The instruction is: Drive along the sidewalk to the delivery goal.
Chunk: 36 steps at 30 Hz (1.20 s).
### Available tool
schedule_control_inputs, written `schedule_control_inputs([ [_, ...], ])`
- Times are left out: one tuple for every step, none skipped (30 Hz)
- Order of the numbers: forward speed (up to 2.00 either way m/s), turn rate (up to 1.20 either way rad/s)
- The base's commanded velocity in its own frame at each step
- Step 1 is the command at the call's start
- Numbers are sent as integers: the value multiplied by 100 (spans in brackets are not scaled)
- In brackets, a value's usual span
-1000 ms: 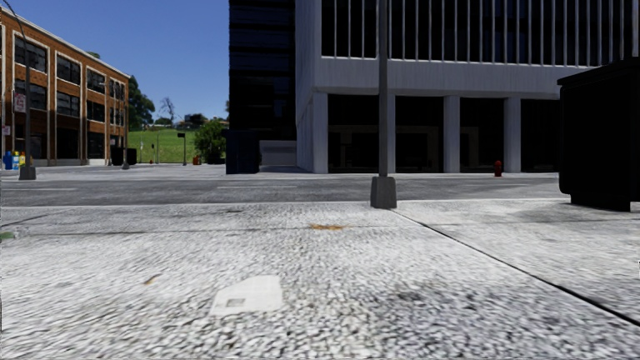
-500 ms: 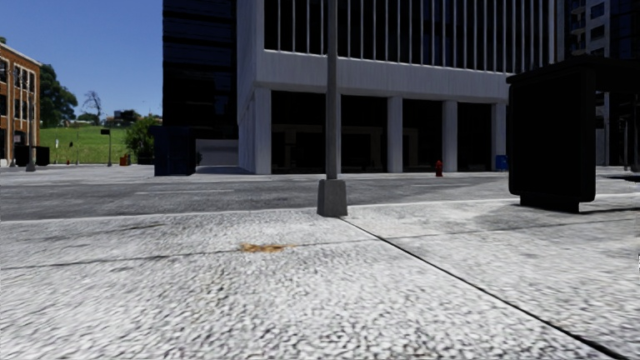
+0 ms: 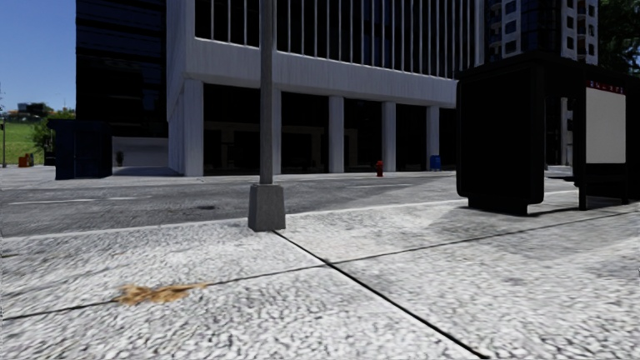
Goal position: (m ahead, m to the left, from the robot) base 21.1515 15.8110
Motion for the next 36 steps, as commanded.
schedule_control_inputs([
  [166,-48],
  [166,-48],
  [166,-48],
  [166,-49],
  [166,-49],
  [166,-51],
  [166,-55],
  [166,-57],
  [166,-58],
  [166,-58],
  [166,-58],
  [166,-58],
  [166,-58],
  [166,-58],
  [166,-58],
  [166,-59],
  [166,-60],
  [166,-60],
  [166,-60],
  [166,-60],
  [166,-60],
  [166,-60],
  [166,-60],
  [166,-60],
  [166,-60],
  [166,-60],
  [167,-60],
  [167,-60],
  [167,-60],
  [167,-61],
  [167,-61],
  [167,-62],
  [167,-62],
  [167,-62],
  [167,-62],
  [167,-62],
])
